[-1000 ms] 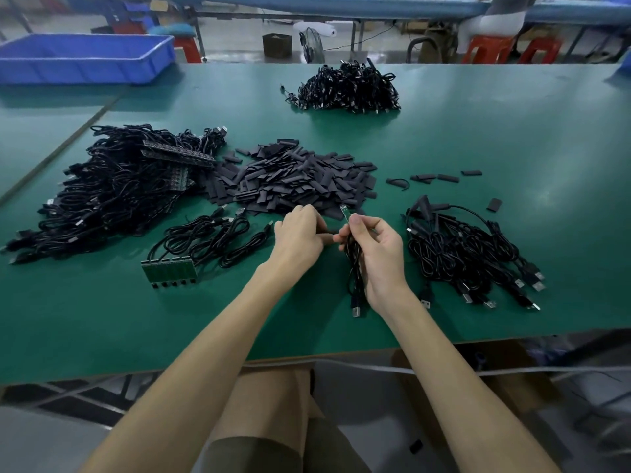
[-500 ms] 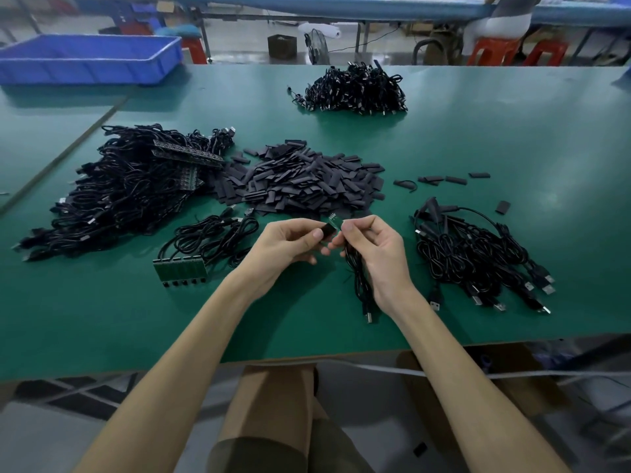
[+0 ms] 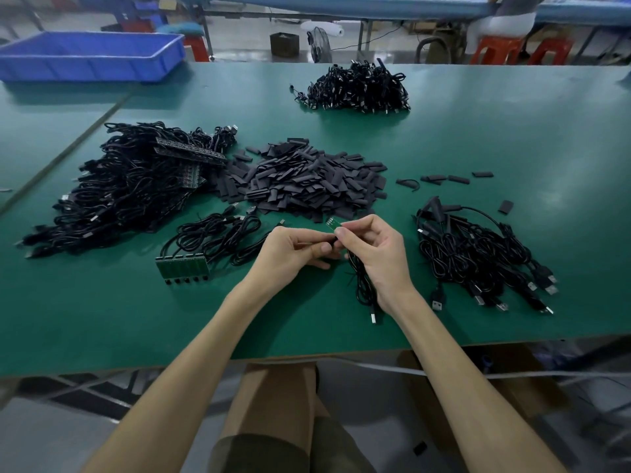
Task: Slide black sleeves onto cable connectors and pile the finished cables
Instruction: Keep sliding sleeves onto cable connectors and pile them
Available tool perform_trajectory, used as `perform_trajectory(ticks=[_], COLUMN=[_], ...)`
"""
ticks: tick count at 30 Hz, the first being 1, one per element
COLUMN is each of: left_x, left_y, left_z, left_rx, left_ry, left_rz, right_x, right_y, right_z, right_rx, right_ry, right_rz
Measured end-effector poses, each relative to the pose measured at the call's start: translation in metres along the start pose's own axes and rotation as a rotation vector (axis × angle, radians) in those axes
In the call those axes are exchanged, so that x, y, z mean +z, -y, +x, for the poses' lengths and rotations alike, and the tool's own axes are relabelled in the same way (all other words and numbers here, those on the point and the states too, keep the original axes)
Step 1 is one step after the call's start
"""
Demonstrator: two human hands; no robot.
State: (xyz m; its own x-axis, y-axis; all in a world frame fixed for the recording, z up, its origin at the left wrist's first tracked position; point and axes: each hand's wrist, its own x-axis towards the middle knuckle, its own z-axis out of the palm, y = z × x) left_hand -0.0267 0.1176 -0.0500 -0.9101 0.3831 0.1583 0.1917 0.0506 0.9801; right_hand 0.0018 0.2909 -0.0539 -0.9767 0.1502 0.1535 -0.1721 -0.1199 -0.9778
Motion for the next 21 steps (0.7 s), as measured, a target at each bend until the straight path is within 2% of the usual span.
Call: perform_trajectory(ticks=[7, 11, 15, 21], left_x=[0.000, -0.009, -0.016, -0.014], left_y=[0.002, 0.004, 0.004, 0.003], left_z=[0.000, -0.001, -0.002, 0.000], left_rx=[0.030, 0.002, -0.028, -0.042], left_ry=[-0.118, -0.177, -0.216, -0.240], left_rz=[0.035, -0.179, -0.412, -0.413], right_x=[0.001, 0.001, 0.003, 0.005], right_y=[0.001, 0.003, 0.007, 0.010], right_z=[-0.001, -0.001, -0.003, -0.004], right_rx=[0.004, 0.037, 0.058, 0.072], right_ry=[-0.009, -0.014, 0.061, 0.151], right_rz=[-0.008, -0.035, -0.032, -0.015])
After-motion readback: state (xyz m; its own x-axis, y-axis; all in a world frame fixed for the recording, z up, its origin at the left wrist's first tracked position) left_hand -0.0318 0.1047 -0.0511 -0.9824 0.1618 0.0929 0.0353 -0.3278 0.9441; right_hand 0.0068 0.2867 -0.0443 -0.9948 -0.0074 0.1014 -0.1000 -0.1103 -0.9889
